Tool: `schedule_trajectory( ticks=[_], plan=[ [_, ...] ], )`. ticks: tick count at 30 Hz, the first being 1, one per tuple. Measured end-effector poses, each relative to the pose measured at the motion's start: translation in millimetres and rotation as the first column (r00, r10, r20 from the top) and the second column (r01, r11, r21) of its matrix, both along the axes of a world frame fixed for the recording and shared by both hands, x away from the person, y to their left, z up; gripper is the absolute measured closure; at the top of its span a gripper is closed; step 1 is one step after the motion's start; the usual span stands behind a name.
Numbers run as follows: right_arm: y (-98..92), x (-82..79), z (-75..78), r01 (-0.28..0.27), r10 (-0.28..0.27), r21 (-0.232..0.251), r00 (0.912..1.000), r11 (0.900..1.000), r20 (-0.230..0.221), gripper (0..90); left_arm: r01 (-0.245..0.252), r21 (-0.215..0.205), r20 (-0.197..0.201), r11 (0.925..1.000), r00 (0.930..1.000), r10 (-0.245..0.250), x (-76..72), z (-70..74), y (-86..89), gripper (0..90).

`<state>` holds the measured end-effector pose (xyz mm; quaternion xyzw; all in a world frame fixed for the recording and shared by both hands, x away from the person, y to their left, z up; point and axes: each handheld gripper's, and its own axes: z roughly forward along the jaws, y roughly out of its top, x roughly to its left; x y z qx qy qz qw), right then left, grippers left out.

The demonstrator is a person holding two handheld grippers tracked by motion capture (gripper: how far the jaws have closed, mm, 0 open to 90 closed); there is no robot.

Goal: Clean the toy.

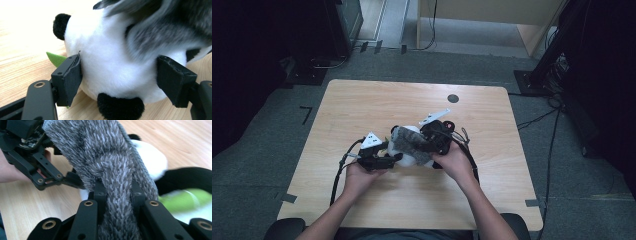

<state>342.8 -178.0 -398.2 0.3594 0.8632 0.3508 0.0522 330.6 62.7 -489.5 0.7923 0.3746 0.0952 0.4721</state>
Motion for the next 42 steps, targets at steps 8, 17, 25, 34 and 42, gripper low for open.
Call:
schedule_trajectory(
  ticks=[8, 17, 25, 34, 42],
  plan=[
    [-33.2, 4.8, 2.7, 0.068, -0.068, 0.051, 0.9977, 0.996, 0.004, 73.5, 0.005, 0.002, -0.011, 1.0000, 0.9999, -0.005, 1.3, 0.8, -0.2, 24.4],
    [-66.0, 13.0, -4.5, 0.144, -0.141, 0.127, 0.9896, 0.981, -0.028, 74.8, 0.009, -0.002, -0.015, 1.0000, 0.9998, -0.009, 2.4, 1.5, -0.3, 24.4],
    [-93.5, 13.2, -3.2, 0.248, -0.247, 0.125, 0.9686, 0.961, -0.024, 75.7, 0.014, 0.004, -0.007, 0.9999, 0.9999, -0.014, 5.2, 1.6, 0.5, 24.3],
    [-114.5, 3.1, 10.0, 0.282, -0.286, 0.155, 0.9583, 0.947, -0.001, 75.9, 0.011, -0.018, -0.026, 0.9998, 0.9996, -0.012, 7.4, 1.4, 1.3, 24.5],
    [-116.8, -27.5, 34.2, 0.232, -0.245, 0.225, 0.9691, 0.947, 0.032, 75.7, 0.016, -0.008, -0.005, 0.9998, 0.9999, -0.016, 5.9, 2.3, 0.7, 24.6]
  ],
)
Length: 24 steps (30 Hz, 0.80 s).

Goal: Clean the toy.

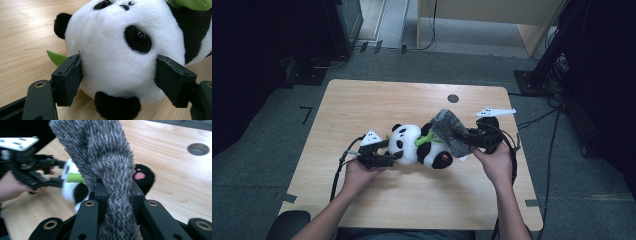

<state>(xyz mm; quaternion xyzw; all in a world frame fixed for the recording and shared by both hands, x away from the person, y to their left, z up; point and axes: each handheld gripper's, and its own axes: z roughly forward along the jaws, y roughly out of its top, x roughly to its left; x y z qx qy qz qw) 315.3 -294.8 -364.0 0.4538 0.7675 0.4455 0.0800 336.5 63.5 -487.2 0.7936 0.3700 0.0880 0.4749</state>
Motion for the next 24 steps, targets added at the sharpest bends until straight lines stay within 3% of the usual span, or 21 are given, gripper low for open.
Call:
schedule_trajectory(
  ticks=[7, 10, 12, 14, 15, 18, 24],
  plan=[
    [16.4, -18.6, 6.9, -0.071, 0.071, -0.002, 0.9974, 0.997, 0.012, 75.3, -0.002, 0.008, -0.003, 1.0000, 1.0000, 0.002, -0.8, 1.7, -0.8, 25.0],
    [28.4, -22.8, 0.1, -0.103, 0.103, -0.019, 0.9946, 0.994, 0.011, 74.7, 0.000, 0.005, -0.008, 1.0000, 1.0000, 0.000, -0.4, 1.6, -0.4, 25.0],
    [37.8, -23.9, -13.3, -0.127, 0.128, -0.069, 0.9918, 0.989, 0.003, 74.5, 0.002, 0.006, -0.012, 1.0000, 0.9999, -0.002, -0.1, 1.4, -0.4, 25.0],
    [42.2, -21.8, -25.8, -0.122, 0.120, -0.133, 0.9926, 0.984, -0.021, 74.3, 0.008, 0.019, -0.015, 0.9998, 0.9999, -0.008, 0.0, 1.3, -1.0, 25.0],
    [41.2, -19.2, -32.9, -0.120, 0.119, -0.142, 0.9927, 0.982, -0.022, 74.3, 0.009, 0.022, -0.013, 0.9997, 0.9999, -0.009, -0.1, 1.3, -1.3, 25.0],
    [31.9, -13.8, -39.0, -0.103, 0.100, -0.103, 0.9946, 0.989, -0.029, 74.2, 0.007, 0.020, -0.013, 0.9998, 0.9999, -0.007, 0.3, 1.5, -1.2, 25.0],
    [12.3, -9.5, -42.0, -0.046, 0.044, -0.122, 0.9989, 0.991, -0.018, 74.5, 0.009, 0.015, -0.015, 0.9999, 0.9999, -0.008, 2.0, 1.1, -1.2, 25.0]
  ],
)
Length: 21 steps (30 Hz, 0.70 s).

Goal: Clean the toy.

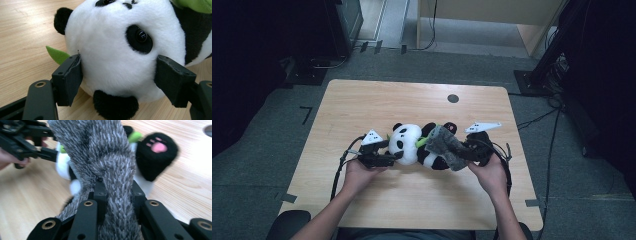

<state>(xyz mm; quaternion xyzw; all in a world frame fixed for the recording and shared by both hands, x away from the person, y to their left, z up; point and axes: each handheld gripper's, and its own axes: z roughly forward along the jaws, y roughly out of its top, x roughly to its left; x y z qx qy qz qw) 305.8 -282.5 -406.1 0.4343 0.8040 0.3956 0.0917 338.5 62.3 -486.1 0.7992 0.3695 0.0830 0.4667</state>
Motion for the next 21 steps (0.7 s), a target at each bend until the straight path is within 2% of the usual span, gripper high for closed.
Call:
schedule_trajectory(
  ticks=[3, 12, 16, 21],
  plan=[
    [-7.4, 3.2, -5.0, 0.011, -0.010, 0.021, 0.9998, 1.000, -0.019, 74.6, 0.002, -0.003, 0.002, 1.0000, 1.0000, -0.002, 0.6, -0.3, 0.4, 25.0],
    [-25.3, 5.9, -4.8, 0.070, -0.070, 0.014, 0.9973, 0.997, -0.023, 75.0, 0.005, -0.006, 0.008, 1.0000, 1.0000, -0.005, 1.4, -0.4, 1.4, 25.0],
    [-35.1, 3.0, 3.8, 0.090, -0.089, 0.050, 0.9959, 0.995, -0.010, 75.0, 0.006, -0.005, 0.012, 1.0000, 0.9999, -0.006, 1.2, -0.4, 1.2, 25.0],
    [-32.5, -4.7, 22.3, 0.056, -0.060, 0.105, 0.9978, 0.993, 0.028, 75.1, 0.006, -0.009, 0.014, 0.9999, 0.9999, -0.006, 1.5, -0.6, 1.3, 25.0]
  ],
)
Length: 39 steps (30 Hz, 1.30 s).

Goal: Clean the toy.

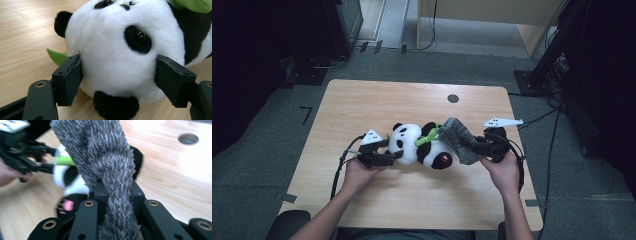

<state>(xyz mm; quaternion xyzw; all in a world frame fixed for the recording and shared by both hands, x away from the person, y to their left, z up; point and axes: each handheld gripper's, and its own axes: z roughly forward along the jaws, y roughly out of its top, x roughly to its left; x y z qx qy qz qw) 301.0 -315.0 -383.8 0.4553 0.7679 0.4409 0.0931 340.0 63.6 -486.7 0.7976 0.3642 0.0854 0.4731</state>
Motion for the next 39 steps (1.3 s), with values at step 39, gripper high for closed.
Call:
schedule_trajectory(
  ticks=[39],
  plan=[
    [27.4, 19.4, -32.1, -0.047, 0.044, -0.067, 0.9980, 0.997, -0.047, 74.8, 0.073, 0.000, -0.037, 0.9973, 0.9967, -0.073, 13.6, 1.0, 1.5, 20.3]
  ],
)
